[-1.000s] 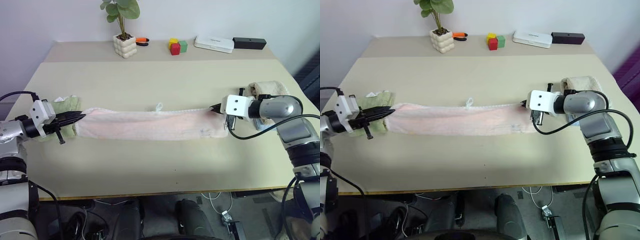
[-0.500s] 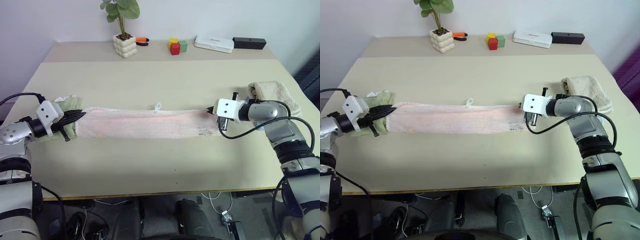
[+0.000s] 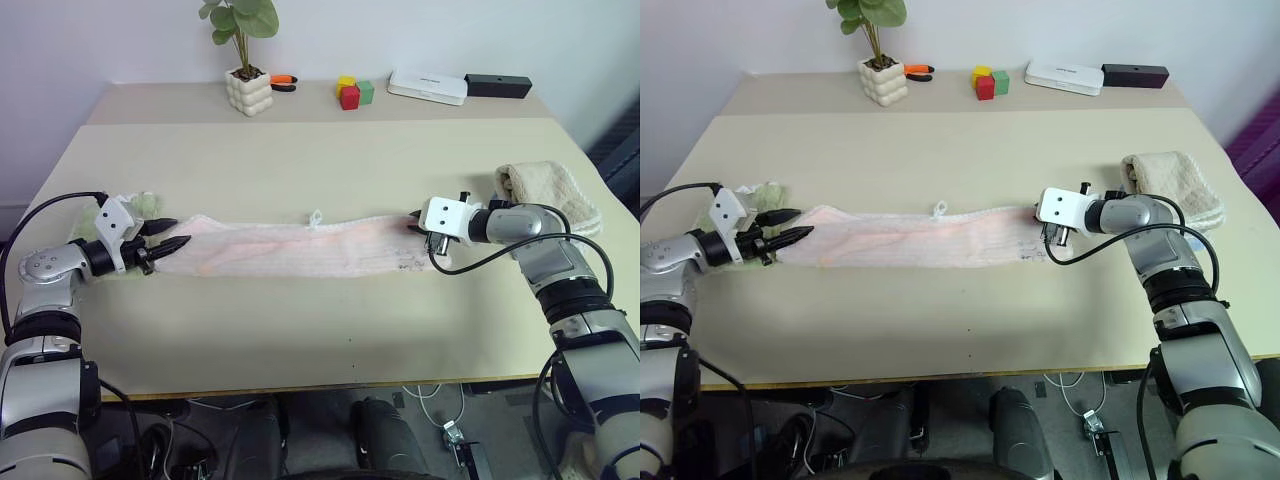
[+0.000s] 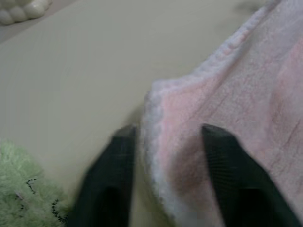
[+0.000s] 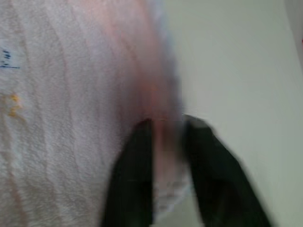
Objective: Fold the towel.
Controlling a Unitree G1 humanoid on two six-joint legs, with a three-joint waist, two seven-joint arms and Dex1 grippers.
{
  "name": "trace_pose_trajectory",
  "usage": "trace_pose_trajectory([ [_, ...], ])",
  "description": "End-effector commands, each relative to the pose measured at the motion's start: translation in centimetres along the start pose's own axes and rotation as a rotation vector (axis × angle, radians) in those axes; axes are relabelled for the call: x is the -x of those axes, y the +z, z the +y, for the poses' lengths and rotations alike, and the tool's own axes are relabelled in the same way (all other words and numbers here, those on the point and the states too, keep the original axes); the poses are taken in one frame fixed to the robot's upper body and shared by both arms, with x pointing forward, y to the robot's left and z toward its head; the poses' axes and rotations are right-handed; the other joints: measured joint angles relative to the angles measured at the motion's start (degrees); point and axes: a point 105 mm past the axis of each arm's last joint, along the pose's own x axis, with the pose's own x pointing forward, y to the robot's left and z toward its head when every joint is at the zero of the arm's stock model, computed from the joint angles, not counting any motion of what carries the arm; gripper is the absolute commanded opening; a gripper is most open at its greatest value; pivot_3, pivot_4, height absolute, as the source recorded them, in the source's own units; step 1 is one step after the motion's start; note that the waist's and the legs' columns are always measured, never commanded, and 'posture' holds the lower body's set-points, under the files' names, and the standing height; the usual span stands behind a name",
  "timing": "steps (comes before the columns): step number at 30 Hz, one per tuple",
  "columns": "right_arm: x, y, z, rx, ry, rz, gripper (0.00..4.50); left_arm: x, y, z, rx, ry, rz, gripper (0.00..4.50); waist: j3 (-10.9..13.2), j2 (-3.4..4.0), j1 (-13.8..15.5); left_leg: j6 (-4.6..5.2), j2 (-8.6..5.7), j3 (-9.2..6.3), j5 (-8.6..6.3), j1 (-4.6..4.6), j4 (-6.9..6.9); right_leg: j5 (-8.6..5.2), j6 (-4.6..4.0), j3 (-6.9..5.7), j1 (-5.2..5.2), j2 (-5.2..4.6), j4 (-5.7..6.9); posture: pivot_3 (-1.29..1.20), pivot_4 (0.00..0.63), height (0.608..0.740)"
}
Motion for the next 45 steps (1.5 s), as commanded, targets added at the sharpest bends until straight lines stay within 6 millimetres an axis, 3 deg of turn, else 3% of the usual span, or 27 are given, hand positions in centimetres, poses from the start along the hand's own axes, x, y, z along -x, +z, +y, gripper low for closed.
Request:
trace_pose_trajectory([
  [1,0.7,0.7,-1.5,0.026,-0.068,-0.017,2.91,0.3,1.7,1.0,-0.036,0.049,-0.063,4.03,0.00,0.00,0.01,0.00,0.00,0.00,0.00,0.00,0.00,0.00,0.00,0.00,0.00,0.00,0.00,0.00,0.150,0.735],
  [2,0.8,0.7,-1.6,0.020,-0.075,-0.019,3.45,0.3,2.0,1.2,-0.038,0.062,-0.077,4.49,0.00,0.00,0.02,0.00,0.00,0.00,0.00,0.00,0.00,0.00,0.00,0.00,0.00,0.00,0.00,0.00,0.150,0.735],
  [4,0.9,0.5,-1.8,-0.020,-0.092,-0.017,4.46,0.1,2.8,1.9,-0.033,0.102,-0.109,4.50,0.00,0.00,0.03,0.00,0.00,0.00,0.00,0.00,0.00,0.00,0.00,0.00,0.00,0.00,0.00,0.00,0.150,0.735],
  [9,1.3,1.1,-2.4,-0.141,-0.139,-0.069,4.46,-0.3,5.1,2.6,0.084,0.129,-0.229,4.50,0.00,0.00,0.08,0.00,0.00,-0.01,0.00,-0.01,0.00,0.00,0.00,0.00,0.00,0.00,0.00,0.00,0.150,0.735],
  [11,1.9,2.9,-4.1,-0.302,-0.220,-0.198,4.50,-0.5,7.0,2.6,0.184,0.108,-0.321,3.96,0.00,0.00,-0.03,-0.01,0.00,-0.01,0.00,-0.01,0.00,0.00,0.00,0.00,0.01,0.00,0.00,0.00,0.150,0.735],
  [14,2.7,3.9,-5.2,-0.430,-0.278,-0.286,3.65,-0.4,8.6,2.5,0.244,0.112,-0.380,2.65,0.00,0.00,-0.10,-0.08,0.01,-0.07,0.05,-0.01,0.00,0.00,0.01,0.00,0.01,0.01,0.05,0.00,0.150,0.735],
  [18,3.3,5.3,-5.7,-0.561,-0.368,-0.377,1.66,-0.8,10.4,1.8,0.291,0.114,-0.435,0.58,0.00,-0.01,-0.08,-0.06,0.01,-0.08,0.04,-0.01,-0.01,0.00,0.01,0.00,0.01,0.01,0.05,0.00,0.150,0.735],
  [20,2.9,6.9,-5.8,-0.659,-0.427,-0.454,0.71,-1.4,11.2,1.7,0.346,0.147,-0.470,0.00,0.00,-0.01,0.05,-0.05,0.01,-0.10,0.03,0.00,0.01,0.00,0.01,0.00,0.02,0.01,0.08,0.00,0.150,0.735],
  [21,2.6,7.7,-5.6,-0.709,-0.451,-0.488,0.06,-1.8,11.5,1.7,0.382,0.174,-0.489,0.00,-0.01,-0.02,0.04,-0.06,0.01,-0.15,0.04,0.00,0.01,0.00,0.01,-0.01,0.03,0.01,0.10,0.00,0.150,0.735],
  [24,1.1,9.6,-3.9,-0.872,-0.494,-0.560,0.06,-3.1,12.1,0.6,0.437,0.227,-0.524,0.00,-0.01,-0.02,0.09,-0.09,0.01,-0.22,0.05,0.00,0.01,0.01,0.01,-0.02,0.04,0.03,0.12,0.00,0.150,0.735],
  [26,-0.6,10.3,-1.6,-0.930,-0.492,-0.533,0.06,-4.4,12.2,-0.4,0.489,0.268,-0.537,0.00,-0.01,-0.02,0.14,-0.20,-0.02,-0.25,0.11,-0.04,0.00,0.01,0.01,-0.03,0.04,0.02,0.11,0.00,0.150,0.735],
  [29,-2.7,10.5,1.2,-1.077,-0.480,-0.488,0.06,-6.7,10.7,-2.7,0.630,0.333,-0.519,0.00,-0.06,-0.04,0.26,-0.23,-0.08,-0.32,0.14,-0.04,0.01,0.01,0.01,-0.02,0.12,-0.01,0.06,0.00,0.150,0.735],
  [31,-3.3,10.2,1.8,-1.060,-0.493,-0.439,0.06,-7.9,10.1,-4.5,0.681,0.324,-0.501,0.00,-0.05,-0.04,0.18,-0.14,-0.10,-0.32,0.08,-0.04,0.04,0.01,0.01,-0.01,0.14,-0.01,0.06,0.00,0.150,0.735],
  [35,-3.8,7.5,2.7,-1.089,-0.550,-0.344,0.06,-9.7,7.3,-6.7,0.684,0.336,-0.402,0.00,-0.06,-0.04,0.07,-0.11,-0.10,-0.37,0.07,-0.02,0.02,0.01,0.01,-0.01,0.14,0.04,0.05,0.00,0.150,0.735],
  [37,-3.7,5.2,3.2,-1.096,-0.604,-0.266,0.06,-9.8,5.8,-6.4,0.691,0.368,-0.361,0.00,-0.06,-0.04,0.08,-0.12,-0.10,-0.37,0.07,-0.01,0.00,0.01,0.01,-0.02,0.14,0.06,0.04,0.00,0.150,0.735],
  [45,-2.1,0.4,4.7,-1.106,-0.696,-0.113,0.06,-8.6,3.2,-4.2,0.475,0.446,-0.254,0.00,-0.06,-0.04,0.14,-0.12,-0.10,-0.36,0.07,0.00,-0.08,0.01,0.01,-0.02,0.14,0.05,-0.03,0.00,0.150,0.735],
])
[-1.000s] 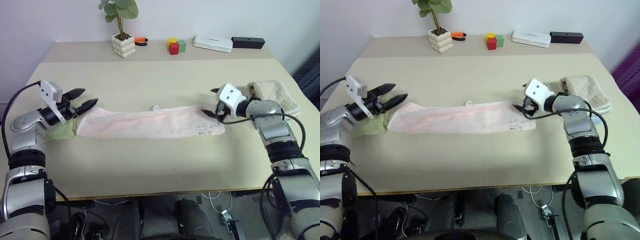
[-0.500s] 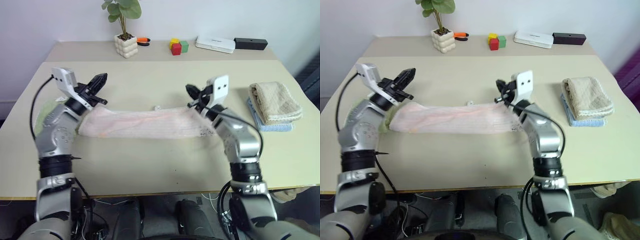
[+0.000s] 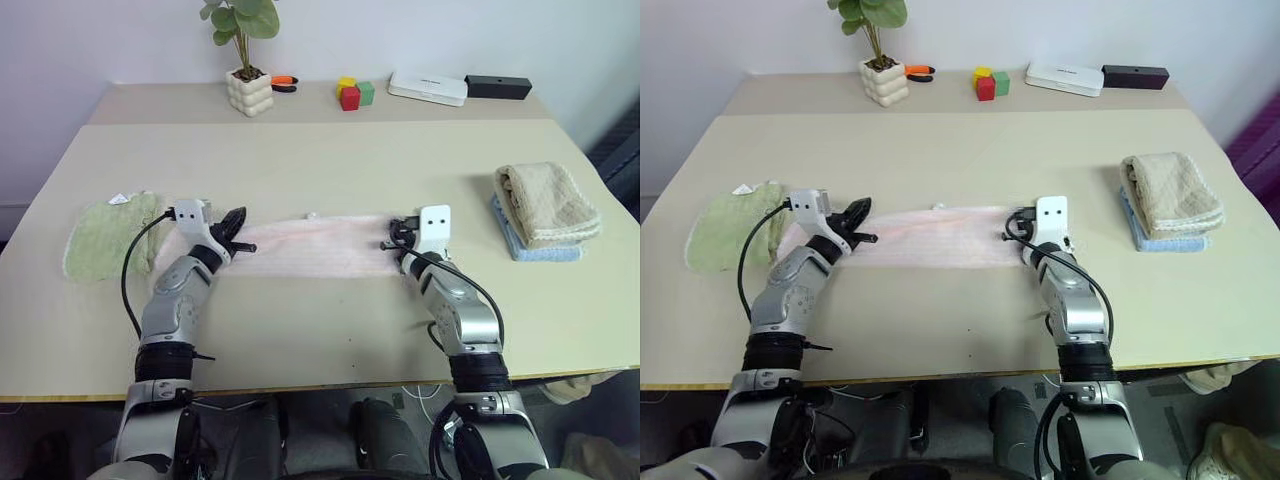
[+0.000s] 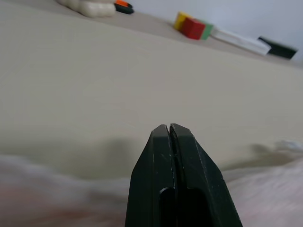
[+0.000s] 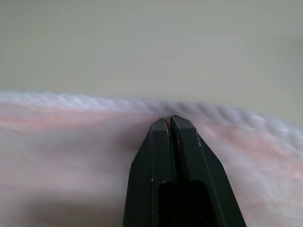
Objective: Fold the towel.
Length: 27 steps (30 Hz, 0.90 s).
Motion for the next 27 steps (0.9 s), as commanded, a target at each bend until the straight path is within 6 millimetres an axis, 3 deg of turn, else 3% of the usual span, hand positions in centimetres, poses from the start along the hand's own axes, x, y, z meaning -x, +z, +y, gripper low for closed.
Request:
trace_pose_trajectory([
  [1,0.8,-0.1,-2.1,0.024,-0.071,-0.009,0.06,-0.1,1.6,1.5,-0.123,0.023,-0.039,0.00,-0.01,-0.01,0.18,0.00,0.00,0.00,0.00,0.00,0.00,0.00,0.00,0.00,0.01,0.00,0.00,0.00,0.150,0.735],
  [8,1.9,-0.4,-3.2,0.044,-0.090,0.003,0.06,0.5,2.3,3.2,-0.170,0.072,-0.055,0.00,-0.02,-0.03,0.25,0.01,-0.01,-0.02,0.00,0.01,0.01,0.00,0.00,-0.02,0.09,-0.02,-0.04,0.00,0.150,0.735],
  [12,1.9,0.3,-3.9,0.058,-0.102,-0.014,0.06,0.7,3.3,4.5,-0.193,0.111,-0.075,0.00,-0.02,-0.03,0.17,0.01,-0.01,-0.03,0.00,0.01,0.01,0.00,0.00,-0.03,0.09,-0.02,-0.04,0.00,0.150,0.735],
  [16,1.8,1.8,-3.2,0.024,-0.052,-0.069,0.06,0.7,4.6,4.0,-0.132,0.068,-0.114,0.00,-0.02,-0.03,0.19,0.01,-0.01,-0.03,-0.01,0.00,0.01,0.00,0.00,-0.03,0.09,-0.02,-0.04,0.00,0.150,0.735],
  [19,1.8,4.6,-2.6,-0.014,0.010,-0.153,0.95,0.7,5.8,2.2,-0.161,-0.056,-0.149,0.92,-0.02,-0.02,0.09,0.01,-0.01,-0.02,-0.01,0.00,0.01,0.00,0.00,-0.03,0.08,-0.02,-0.05,0.00,0.150,0.735],
  [21,1.9,5.9,-2.6,-0.053,0.035,-0.182,1.88,0.6,6.2,1.7,-0.184,-0.083,-0.144,1.89,-0.01,-0.02,0.02,0.01,-0.01,-0.02,0.00,-0.01,0.01,0.00,0.00,-0.03,0.07,-0.01,-0.04,0.00,0.150,0.735],
  [26,3.2,6.7,-1.6,-0.274,0.170,-0.151,4.45,0.7,7.9,-0.3,-0.194,-0.240,-0.173,4.47,-0.01,-0.02,0.07,0.01,0.01,-0.05,-0.01,-0.01,-0.02,0.00,0.00,-0.04,0.07,0.00,-0.05,0.00,0.150,0.735],
  [27,3.6,6.8,-1.6,-0.347,0.192,-0.142,4.48,0.8,8.1,-0.8,-0.203,-0.286,-0.172,4.49,-0.01,-0.02,0.10,0.01,0.01,-0.04,-0.01,-0.01,-0.02,0.00,0.00,-0.04,0.07,0.00,-0.05,0.00,0.150,0.735],
])
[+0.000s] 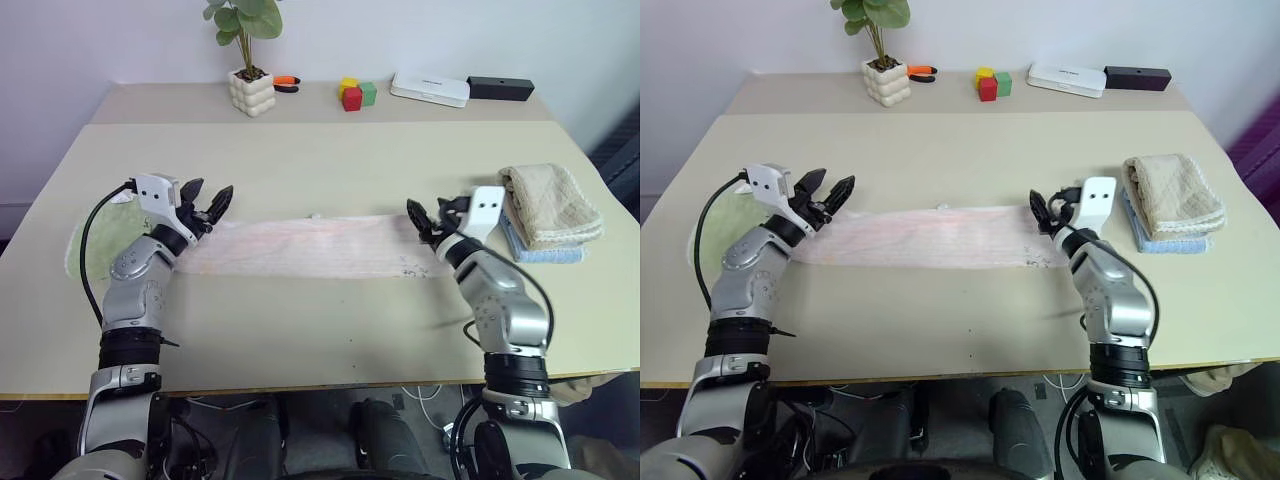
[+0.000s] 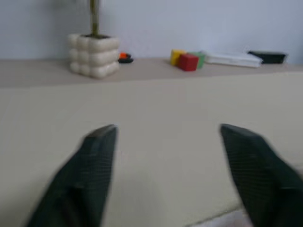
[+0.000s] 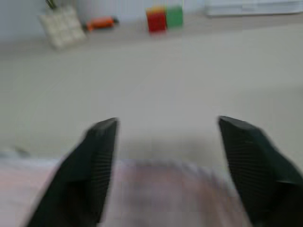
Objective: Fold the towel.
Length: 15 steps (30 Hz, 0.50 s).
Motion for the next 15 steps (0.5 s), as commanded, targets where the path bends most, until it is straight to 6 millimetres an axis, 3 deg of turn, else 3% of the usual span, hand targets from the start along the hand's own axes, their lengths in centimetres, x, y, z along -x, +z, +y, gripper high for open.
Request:
trace_pose_trajectory([
  [1,1.3,1.1,0.5,-0.194,0.059,-0.011,4.48,-0.2,2.6,-1.7,-0.039,-0.170,-0.057,4.49,0.00,0.00,0.06,0.00,0.00,0.00,0.00,0.00,0.00,0.00,0.00,0.00,0.00,0.00,0.00,0.00,0.150,0.735],
  [6,3.6,1.6,-0.1,-0.404,0.050,-0.043,4.48,1.3,2.7,-3.8,0.020,-0.449,-0.002,4.49,0.00,0.00,-0.03,0.01,0.00,0.00,0.00,-0.02,-0.01,-0.01,-0.01,-0.01,0.00,0.00,-0.02,0.00,0.150,0.735],
  [10,7.8,0.8,2.0,-0.480,0.155,0.017,4.48,3.6,2.3,-5.2,0.023,-0.656,0.062,4.49,0.00,0.03,-0.04,0.01,0.02,0.00,-0.01,0.00,-0.08,-0.01,-0.02,-0.01,-0.01,0.00,-0.04,0.00,0.150,0.735],
  [13,9.4,0.4,1.4,-0.527,0.103,0.016,4.48,4.2,2.5,-5.5,0.056,-0.719,0.065,4.49,0.00,0.03,-0.16,0.02,0.03,0.00,-0.02,0.00,-0.12,-0.02,-0.03,0.00,-0.01,-0.01,-0.09,0.00,0.150,0.735],
  [15,10.8,-0.8,0.2,-0.549,0.004,0.044,4.48,4.7,2.7,-5.5,0.061,-0.772,0.071,4.49,-0.01,0.01,-0.10,0.03,0.02,-0.01,-0.02,0.01,-0.09,0.01,-0.05,0.00,0.01,-0.01,-0.08,0.00,0.150,0.735],
])
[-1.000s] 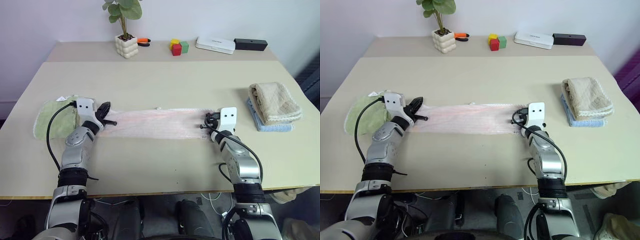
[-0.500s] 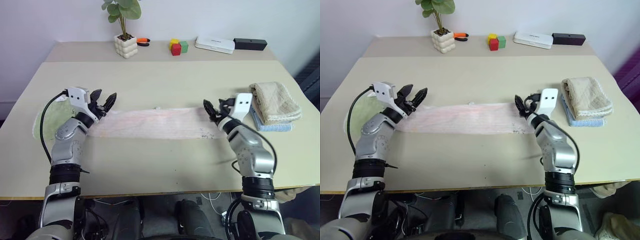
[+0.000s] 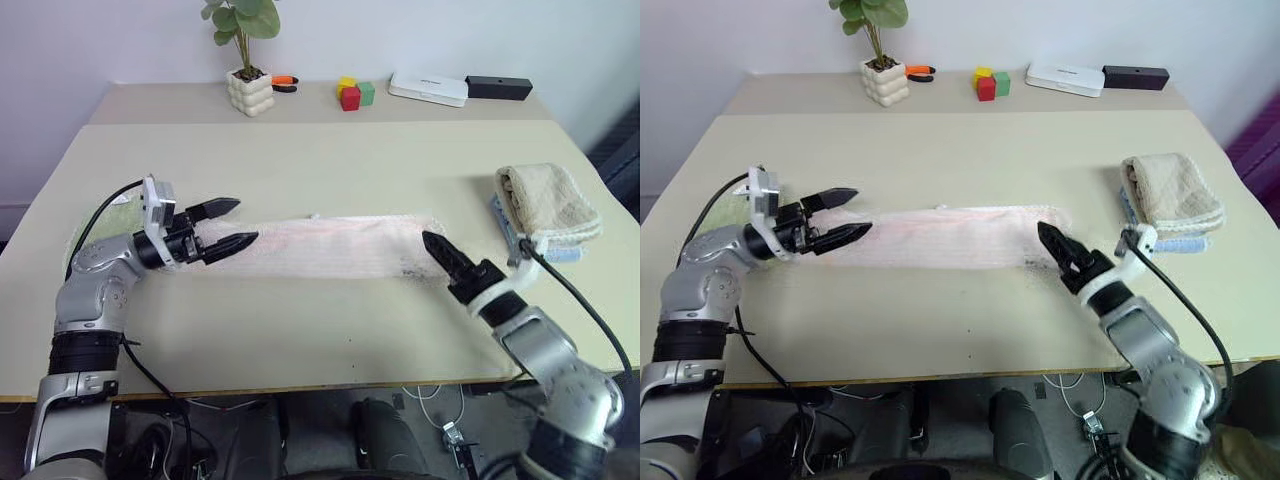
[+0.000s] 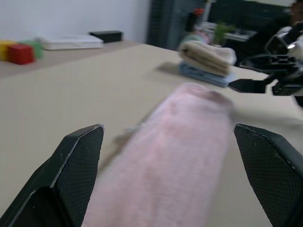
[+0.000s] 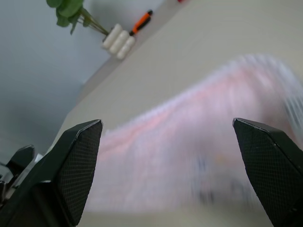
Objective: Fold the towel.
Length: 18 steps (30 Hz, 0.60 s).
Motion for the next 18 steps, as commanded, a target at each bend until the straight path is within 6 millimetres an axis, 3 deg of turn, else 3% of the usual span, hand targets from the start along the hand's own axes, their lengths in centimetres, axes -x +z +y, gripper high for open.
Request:
trace_pose_trajectory([
  [1,1.9,0.5,-0.6,-0.009,-0.071,-0.041,4.48,0.5,1.2,-0.6,-0.004,-0.091,-0.003,4.49,0.00,-0.01,0.16,0.00,0.00,-0.04,0.00,0.01,0.00,0.00,-0.01,-0.01,0.03,0.01,0.00,0.00,0.150,0.735],
  [4,2.5,-1.1,-1.4,-0.011,-0.133,0.016,4.48,0.9,0.7,-0.4,-0.038,-0.106,0.041,4.49,0.00,0.00,0.08,0.03,-0.01,-0.08,-0.02,-0.01,-0.01,-0.01,-0.01,-0.03,0.03,0.00,-0.04,0.00,0.150,0.735],
  [9,1.4,-1.9,-1.9,-0.089,-0.180,-0.012,4.48,0.6,0.5,-0.2,-0.054,-0.131,0.055,4.49,0.00,0.00,-0.04,0.03,-0.01,-0.11,-0.02,-0.01,-0.01,-0.01,-0.01,-0.03,0.03,0.03,-0.05,0.00,0.150,0.735],
  [18,-0.2,-1.7,-4.1,-0.120,-0.264,-0.029,4.48,0.9,0.8,-1.0,-0.056,-0.120,0.032,4.49,-0.02,-0.03,-0.02,0.05,0.00,-0.13,-0.03,-0.04,-0.01,-0.01,0.00,-0.03,0.02,0.02,-0.09,0.00,0.150,0.735],
])
